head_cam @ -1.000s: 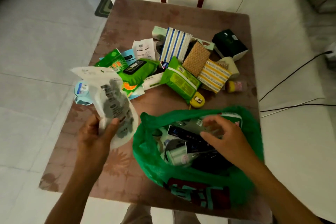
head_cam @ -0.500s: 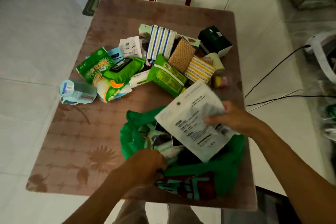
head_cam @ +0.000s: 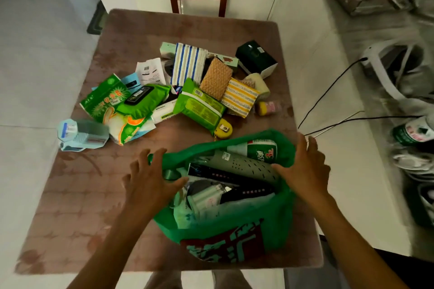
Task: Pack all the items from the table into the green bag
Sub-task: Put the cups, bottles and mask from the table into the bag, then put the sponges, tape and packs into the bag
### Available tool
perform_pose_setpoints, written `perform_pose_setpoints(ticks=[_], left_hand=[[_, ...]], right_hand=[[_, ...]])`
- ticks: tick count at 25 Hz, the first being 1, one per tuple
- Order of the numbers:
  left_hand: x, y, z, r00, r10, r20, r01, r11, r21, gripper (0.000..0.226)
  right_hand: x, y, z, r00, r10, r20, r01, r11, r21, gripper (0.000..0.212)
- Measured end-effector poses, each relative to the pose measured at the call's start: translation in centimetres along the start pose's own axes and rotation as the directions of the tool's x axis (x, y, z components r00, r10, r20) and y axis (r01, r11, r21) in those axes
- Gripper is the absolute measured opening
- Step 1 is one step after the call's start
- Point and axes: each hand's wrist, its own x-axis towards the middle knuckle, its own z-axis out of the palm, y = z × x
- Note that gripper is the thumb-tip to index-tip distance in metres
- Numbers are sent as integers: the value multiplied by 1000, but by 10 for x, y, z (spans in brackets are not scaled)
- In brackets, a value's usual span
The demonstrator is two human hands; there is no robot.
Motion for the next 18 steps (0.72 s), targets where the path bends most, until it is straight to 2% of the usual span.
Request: perform_pose_setpoints(ticks=[1, 2, 3, 4, 5, 6, 8, 10, 11, 12, 13, 15, 16, 17, 18], left_hand=[[13, -6, 9, 987, -90, 136, 87, 996, 24, 87], [23, -10, 14, 963, -127, 237, 128, 992, 15, 87], [31, -13, 17, 954, -119, 276, 132, 991, -28, 76], [34, -10, 10, 964, -79, 252, 99, 993, -67, 55], [36, -8, 3, 981, -28, 191, 50, 993, -111, 33], [37, -3, -7, 992, 27, 121, -7, 986, -166, 21], [34, 5, -22, 991, 129, -45, -137, 926, -351, 22], [25, 9, -42, 972, 106, -210, -210, 793, -572, 14], [21, 6, -47, 959, 93, -268, -245, 745, -620, 11], [20, 0, -48, 951, 110, -287, -271, 742, -613, 8], [20, -7, -46, 951, 173, -255, -290, 781, -553, 7], [19, -16, -42, 936, 349, -39, -338, 862, -377, 16], [18, -17, -43, 911, 395, 120, -346, 889, -299, 16], [17, -15, -45, 878, 397, 266, -354, 914, -195, 17], [15, -13, -48, 847, 368, 383, -375, 925, -61, 20]], right_hand=[[-1, 5, 6, 979, 160, 122, -177, 974, 141, 90], [-5, 7, 15, 944, 235, 232, -294, 917, 270, 80], [-10, 5, 22, 936, 236, 261, -324, 866, 380, 61], [-15, -1, 26, 959, 206, 194, -275, 841, 466, 41], [-20, -9, 24, 980, 175, 96, -200, 838, 508, 26], [-24, -20, 18, 987, 158, 0, -132, 827, 547, 19], [-35, -38, -7, 977, 163, -135, -38, 763, 646, 17], [-42, -39, -40, 940, 219, -261, 49, 670, 741, 20], [-45, -32, -53, 921, 256, -292, 54, 661, 748, 24], [-46, -21, -59, 920, 266, -288, 25, 693, 720, 26], [-46, -11, -61, 939, 247, -241, -41, 774, 632, 23], [-50, -8, -59, 967, 246, -60, -220, 935, 279, 13], [-50, -14, -56, 973, 230, -22, -227, 968, 104, 33], [-48, -26, -53, 989, 143, -39, -144, 990, -6, 52], [-45, -43, -49, 992, -10, -124, 5, 999, -48, 63]])
